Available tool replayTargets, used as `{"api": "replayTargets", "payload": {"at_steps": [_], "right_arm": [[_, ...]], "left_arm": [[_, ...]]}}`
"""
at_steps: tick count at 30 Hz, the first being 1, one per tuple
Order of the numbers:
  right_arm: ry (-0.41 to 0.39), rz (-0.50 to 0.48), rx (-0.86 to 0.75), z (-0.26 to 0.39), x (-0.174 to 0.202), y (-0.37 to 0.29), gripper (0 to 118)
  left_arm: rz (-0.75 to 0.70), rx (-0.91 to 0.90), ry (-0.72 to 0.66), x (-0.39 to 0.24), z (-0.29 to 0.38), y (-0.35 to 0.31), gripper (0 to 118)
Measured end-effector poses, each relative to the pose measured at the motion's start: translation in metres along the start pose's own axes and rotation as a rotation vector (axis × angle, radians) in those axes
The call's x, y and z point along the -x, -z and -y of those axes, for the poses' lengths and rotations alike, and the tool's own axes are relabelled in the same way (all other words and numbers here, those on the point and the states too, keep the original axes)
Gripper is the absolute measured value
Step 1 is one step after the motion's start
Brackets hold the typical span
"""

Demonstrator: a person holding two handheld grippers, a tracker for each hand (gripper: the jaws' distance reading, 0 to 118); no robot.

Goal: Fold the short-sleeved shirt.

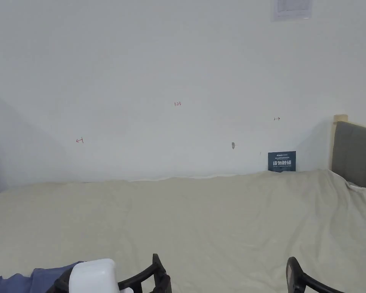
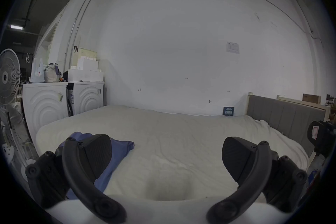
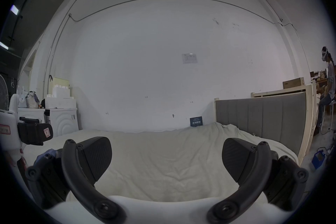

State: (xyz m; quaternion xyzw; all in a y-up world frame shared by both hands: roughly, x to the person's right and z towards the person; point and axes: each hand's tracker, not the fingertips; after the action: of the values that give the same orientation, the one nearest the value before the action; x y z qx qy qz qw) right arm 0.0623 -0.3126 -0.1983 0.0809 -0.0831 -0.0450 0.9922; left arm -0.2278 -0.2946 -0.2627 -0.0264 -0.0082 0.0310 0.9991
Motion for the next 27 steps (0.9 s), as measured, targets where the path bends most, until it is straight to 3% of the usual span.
{"api": "replayTargets", "payload": {"at_steps": [10, 14, 20, 21, 22, 23, 24, 25, 26, 27], "right_arm": [[-0.084, -0.005, -0.031, 0.001, 0.012, 0.0, 118], [-0.109, 0.015, 0.03, 0.001, 0.012, 0.004, 118], [-0.015, -0.016, 0.12, 0.003, 0.004, 0.008, 116], [-0.011, -0.019, 0.119, 0.004, 0.003, 0.008, 112], [-0.012, -0.019, 0.112, 0.002, 0.004, 0.007, 101], [-0.025, -0.002, 0.103, 0.003, 0.005, 0.007, 75], [-0.051, 0.037, 0.108, 0.003, 0.005, 0.008, 22], [-0.057, 0.059, 0.101, 0.005, 0.004, 0.011, 0], [-0.032, 0.038, 0.112, 0.006, 0.002, 0.012, 0], [0.018, 0.003, 0.125, 0.007, -0.003, 0.014, 0]], "left_arm": [[0.001, 0.003, 0.033, -0.006, 0.001, 0.0, 118], [0.029, 0.014, 0.05, -0.006, 0.001, 0.0, 118], [0.053, 0.034, 0.044, -0.008, -0.001, 0.001, 118], [0.05, 0.032, 0.049, -0.009, 0.0, 0.001, 118], [0.051, 0.024, 0.061, -0.01, 0.0, 0.0, 115], [0.048, 0.011, 0.072, -0.01, 0.001, -0.001, 103], [0.039, -0.001, 0.075, -0.011, 0.001, -0.001, 62], [0.023, 0.005, 0.081, -0.012, 0.001, 0.001, 16], [0.007, 0.021, 0.078, -0.011, 0.002, 0.004, 0], [0.014, 0.021, 0.057, -0.008, 0.0, 0.005, 0]]}}
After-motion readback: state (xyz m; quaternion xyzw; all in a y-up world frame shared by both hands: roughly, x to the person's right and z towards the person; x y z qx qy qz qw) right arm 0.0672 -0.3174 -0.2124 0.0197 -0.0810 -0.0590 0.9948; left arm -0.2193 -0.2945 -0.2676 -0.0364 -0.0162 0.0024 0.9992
